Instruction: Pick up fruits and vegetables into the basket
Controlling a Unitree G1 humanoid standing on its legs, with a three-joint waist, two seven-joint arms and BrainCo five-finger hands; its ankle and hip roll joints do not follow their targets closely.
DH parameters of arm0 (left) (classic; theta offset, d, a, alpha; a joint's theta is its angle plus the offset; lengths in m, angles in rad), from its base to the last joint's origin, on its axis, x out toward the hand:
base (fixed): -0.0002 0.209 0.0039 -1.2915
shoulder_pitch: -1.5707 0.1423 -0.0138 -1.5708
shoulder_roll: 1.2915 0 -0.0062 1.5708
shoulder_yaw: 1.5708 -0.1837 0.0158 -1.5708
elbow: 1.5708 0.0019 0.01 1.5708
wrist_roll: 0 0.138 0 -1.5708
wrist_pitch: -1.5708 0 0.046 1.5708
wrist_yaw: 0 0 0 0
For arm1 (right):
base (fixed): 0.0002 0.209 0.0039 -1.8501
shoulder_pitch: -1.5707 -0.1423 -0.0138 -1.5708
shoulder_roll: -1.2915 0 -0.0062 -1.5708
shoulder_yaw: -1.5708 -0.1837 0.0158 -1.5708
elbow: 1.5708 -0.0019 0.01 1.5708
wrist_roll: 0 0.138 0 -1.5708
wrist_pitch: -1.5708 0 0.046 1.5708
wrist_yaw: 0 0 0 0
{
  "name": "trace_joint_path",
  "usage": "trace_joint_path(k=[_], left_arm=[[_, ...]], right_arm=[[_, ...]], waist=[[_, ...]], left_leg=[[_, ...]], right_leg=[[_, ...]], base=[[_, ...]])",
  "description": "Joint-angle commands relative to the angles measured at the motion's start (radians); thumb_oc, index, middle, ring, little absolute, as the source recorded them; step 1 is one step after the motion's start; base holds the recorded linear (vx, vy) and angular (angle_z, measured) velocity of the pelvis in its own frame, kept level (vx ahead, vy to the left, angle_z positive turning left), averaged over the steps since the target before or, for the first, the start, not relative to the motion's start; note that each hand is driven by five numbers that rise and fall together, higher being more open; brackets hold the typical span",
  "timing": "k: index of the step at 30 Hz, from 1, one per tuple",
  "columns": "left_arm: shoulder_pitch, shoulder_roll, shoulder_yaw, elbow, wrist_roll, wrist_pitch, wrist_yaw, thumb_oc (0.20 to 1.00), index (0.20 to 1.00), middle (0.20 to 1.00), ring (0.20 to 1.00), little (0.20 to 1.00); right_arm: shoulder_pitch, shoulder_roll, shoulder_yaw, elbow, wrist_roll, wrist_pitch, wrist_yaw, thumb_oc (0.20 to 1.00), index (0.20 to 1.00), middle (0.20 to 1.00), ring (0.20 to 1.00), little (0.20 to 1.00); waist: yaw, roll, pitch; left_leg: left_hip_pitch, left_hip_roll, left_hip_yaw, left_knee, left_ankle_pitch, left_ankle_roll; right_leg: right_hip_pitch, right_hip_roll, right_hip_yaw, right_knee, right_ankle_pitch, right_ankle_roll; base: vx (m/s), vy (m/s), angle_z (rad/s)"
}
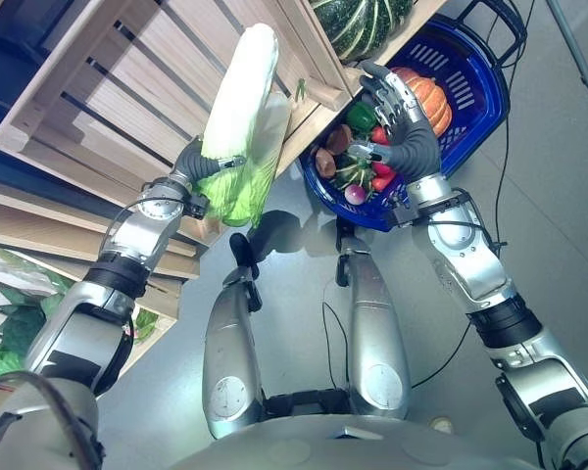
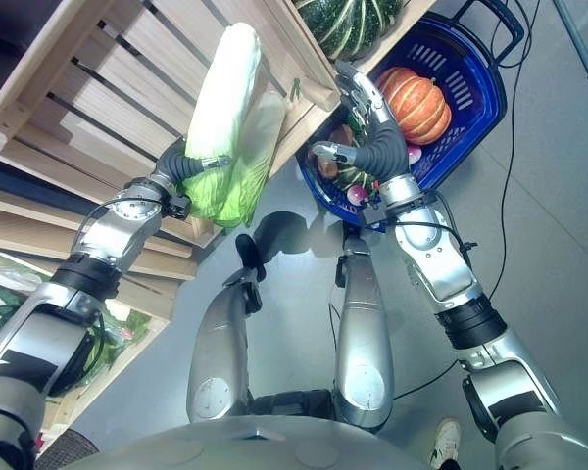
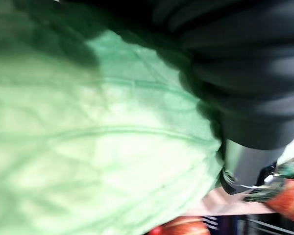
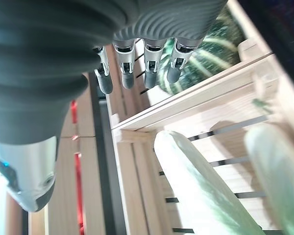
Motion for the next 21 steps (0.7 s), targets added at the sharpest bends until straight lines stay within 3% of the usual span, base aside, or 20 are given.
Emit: trace_joint_path(k=[1,5,9,12,18,21], left_arm=[[-0.008,0.006,0.077,-0.113,0.077,-0.121,0.048,0.200,0.200,0.200,0.200,0.200],[-0.011,0.004,0.090,-0.167,0.151,-0.187,0.096,0.200,0.200,0.200,0.200,0.200],[-0.020,0.008,0.091,-0.205,0.253,-0.256,0.166,0.200,0.200,0.200,0.200,0.200],[-0.031,0.015,0.095,-0.238,0.395,-0.297,0.255,0.200,0.200,0.200,0.200,0.200],[-0.057,0.049,0.092,-0.271,0.647,-0.318,0.386,0.200,0.200,0.200,0.200,0.200],[-0.075,0.067,0.080,-0.278,0.699,-0.314,0.448,0.200,0.200,0.200,0.200,0.200]], right_arm=[[-0.038,-0.010,-0.020,-0.135,-0.003,-0.020,0.002,1.000,1.000,1.000,1.000,1.000],[-0.071,0.013,-0.021,-0.138,0.068,0.005,-0.019,1.000,1.000,1.000,1.000,1.000],[-0.087,0.058,-0.034,-0.136,0.165,-0.012,-0.034,1.000,1.000,1.000,1.000,1.000],[-0.090,0.110,-0.045,-0.143,0.225,-0.009,-0.031,1.000,1.000,1.000,1.000,1.000],[-0.111,0.143,-0.038,-0.149,0.307,0.010,-0.025,1.000,1.000,1.000,1.000,1.000],[-0.124,0.153,-0.029,-0.150,0.340,0.014,-0.035,1.000,1.000,1.000,1.000,1.000]], waist=[[0.008,0.003,-0.018],[0.024,0.000,-0.018],[0.035,-0.005,-0.018],[0.043,-0.010,-0.018],[0.054,-0.016,-0.018],[0.058,-0.019,-0.018]], left_leg=[[-0.017,0.002,0.006,0.020,0.038,0.013],[0.011,0.000,0.001,0.018,0.032,0.016],[0.031,-0.003,-0.003,0.018,0.026,0.017],[0.048,-0.007,-0.007,0.022,0.019,0.020],[0.070,-0.009,-0.006,0.014,0.026,0.020],[0.076,-0.008,-0.008,0.014,0.026,0.019]], right_leg=[[0.098,-0.032,-0.042,-0.005,-0.034,0.042],[0.132,-0.035,-0.051,-0.011,-0.038,0.041],[0.154,-0.034,-0.054,-0.013,-0.040,0.040],[0.174,-0.035,-0.057,-0.012,-0.041,0.039],[0.200,-0.038,-0.064,-0.030,-0.028,0.038],[0.207,-0.041,-0.067,-0.033,-0.026,0.039]], base=[[0.00,-0.031,0.03],[0.00,-0.008,0.01],[0.00,-0.036,0.07],[0.01,-0.039,0.05],[0.00,-0.025,0.06],[0.00,-0.007,0.02]])
